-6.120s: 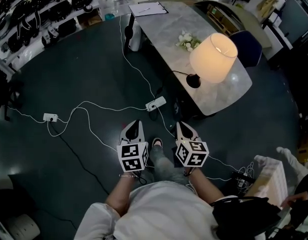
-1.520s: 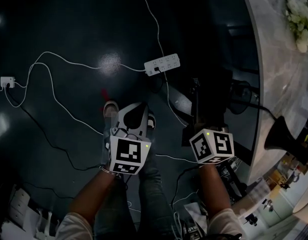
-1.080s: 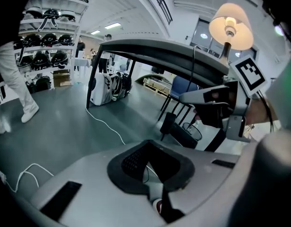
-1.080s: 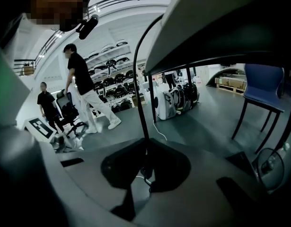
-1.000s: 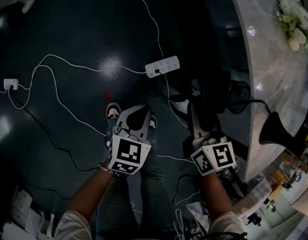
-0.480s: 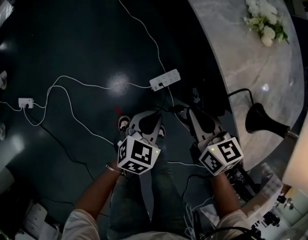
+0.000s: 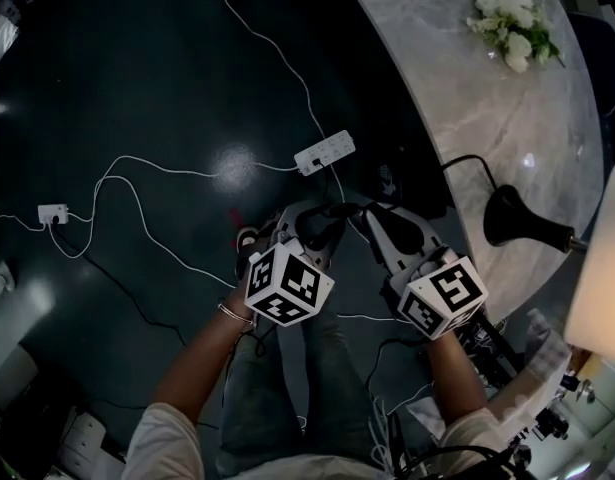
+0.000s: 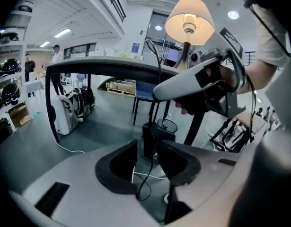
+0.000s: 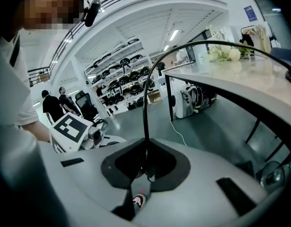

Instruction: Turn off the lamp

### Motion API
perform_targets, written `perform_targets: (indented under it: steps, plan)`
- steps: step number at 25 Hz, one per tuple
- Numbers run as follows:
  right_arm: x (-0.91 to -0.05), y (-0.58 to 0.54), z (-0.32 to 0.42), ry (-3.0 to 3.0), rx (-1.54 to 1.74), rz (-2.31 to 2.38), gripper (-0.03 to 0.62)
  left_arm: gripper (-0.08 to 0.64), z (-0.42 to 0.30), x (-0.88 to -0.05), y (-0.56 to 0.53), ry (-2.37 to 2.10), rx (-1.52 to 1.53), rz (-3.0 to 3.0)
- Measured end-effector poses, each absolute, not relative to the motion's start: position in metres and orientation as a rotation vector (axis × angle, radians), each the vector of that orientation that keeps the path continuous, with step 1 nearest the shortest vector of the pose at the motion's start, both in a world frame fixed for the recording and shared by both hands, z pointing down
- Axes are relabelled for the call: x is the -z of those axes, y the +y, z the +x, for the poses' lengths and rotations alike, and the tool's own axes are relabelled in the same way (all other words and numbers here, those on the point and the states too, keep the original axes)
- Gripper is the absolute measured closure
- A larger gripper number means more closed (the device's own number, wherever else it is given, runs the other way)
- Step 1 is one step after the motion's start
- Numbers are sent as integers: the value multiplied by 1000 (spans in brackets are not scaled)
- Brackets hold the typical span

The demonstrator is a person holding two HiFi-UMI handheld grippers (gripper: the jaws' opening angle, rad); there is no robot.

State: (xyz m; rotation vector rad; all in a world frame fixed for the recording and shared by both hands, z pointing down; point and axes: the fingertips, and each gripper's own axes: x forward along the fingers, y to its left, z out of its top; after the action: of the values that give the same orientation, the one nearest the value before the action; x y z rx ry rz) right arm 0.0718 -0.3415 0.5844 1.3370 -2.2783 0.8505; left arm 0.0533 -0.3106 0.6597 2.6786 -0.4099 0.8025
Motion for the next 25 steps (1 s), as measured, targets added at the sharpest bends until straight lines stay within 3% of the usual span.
perform_targets:
  steps: [25]
  plan:
    - [-588,-326,75,-2294,-848,1292,577,451,68,-655,-289,-293,-764,2720]
